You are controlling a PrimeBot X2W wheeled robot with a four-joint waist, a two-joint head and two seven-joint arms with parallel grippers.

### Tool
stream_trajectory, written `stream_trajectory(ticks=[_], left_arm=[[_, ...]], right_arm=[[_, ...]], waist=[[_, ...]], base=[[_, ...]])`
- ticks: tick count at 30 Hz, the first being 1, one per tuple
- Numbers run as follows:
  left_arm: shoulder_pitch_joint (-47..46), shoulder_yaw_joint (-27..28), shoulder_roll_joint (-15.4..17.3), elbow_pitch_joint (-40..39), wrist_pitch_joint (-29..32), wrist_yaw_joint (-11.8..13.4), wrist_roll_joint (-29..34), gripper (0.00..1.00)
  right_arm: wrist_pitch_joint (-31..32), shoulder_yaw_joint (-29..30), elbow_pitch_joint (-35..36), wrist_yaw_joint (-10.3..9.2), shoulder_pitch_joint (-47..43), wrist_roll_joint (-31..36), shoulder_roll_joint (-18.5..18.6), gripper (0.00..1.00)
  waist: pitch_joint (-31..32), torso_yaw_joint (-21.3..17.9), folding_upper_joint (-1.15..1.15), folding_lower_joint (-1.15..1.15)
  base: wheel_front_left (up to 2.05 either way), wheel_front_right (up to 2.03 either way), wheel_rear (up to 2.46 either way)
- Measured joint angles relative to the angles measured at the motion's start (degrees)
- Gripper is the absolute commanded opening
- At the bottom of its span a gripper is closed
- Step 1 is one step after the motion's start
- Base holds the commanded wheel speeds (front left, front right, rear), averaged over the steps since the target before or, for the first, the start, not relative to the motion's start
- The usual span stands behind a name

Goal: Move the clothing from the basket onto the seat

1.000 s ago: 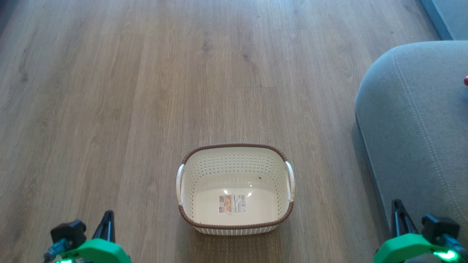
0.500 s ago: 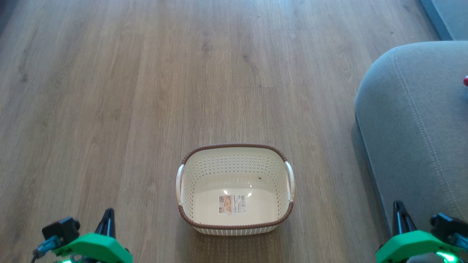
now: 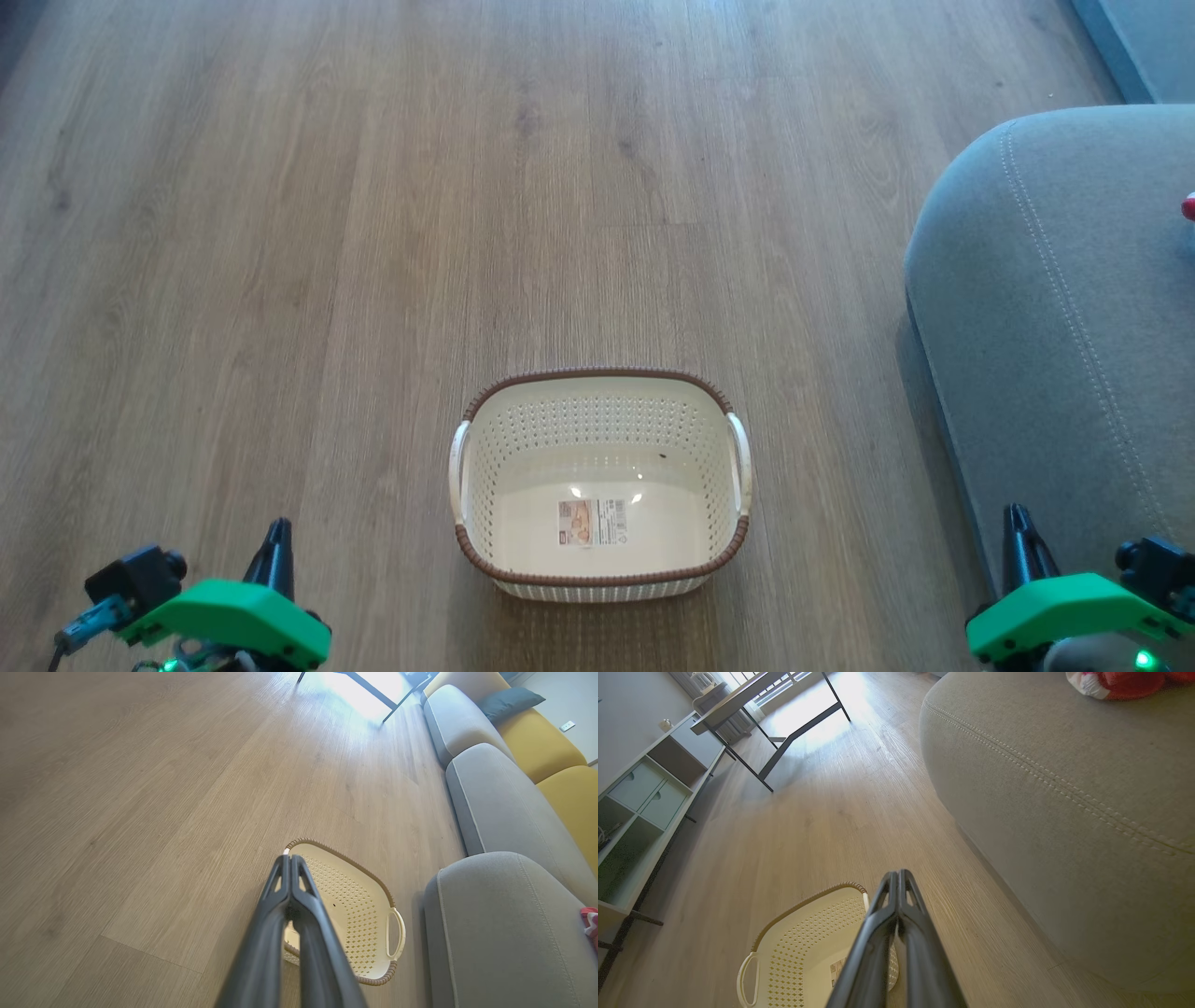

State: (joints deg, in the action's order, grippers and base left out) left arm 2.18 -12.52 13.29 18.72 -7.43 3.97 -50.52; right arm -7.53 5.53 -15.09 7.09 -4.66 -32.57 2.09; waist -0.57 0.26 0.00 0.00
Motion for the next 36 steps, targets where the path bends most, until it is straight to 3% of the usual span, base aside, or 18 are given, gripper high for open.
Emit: stream_trajectory(ticks=[36], left_arm=[[-2.3,7.3,-4.8,-1.1,6.0,-5.0,-17.9,0.0]], right_arm=[[6.0,0.9,-0.3,0.0,3.6,-25.8,0.0,0.0]], waist=[[0.2,-0.1,0.0,0.0]], base=[[0.0,0.0,0.0]])
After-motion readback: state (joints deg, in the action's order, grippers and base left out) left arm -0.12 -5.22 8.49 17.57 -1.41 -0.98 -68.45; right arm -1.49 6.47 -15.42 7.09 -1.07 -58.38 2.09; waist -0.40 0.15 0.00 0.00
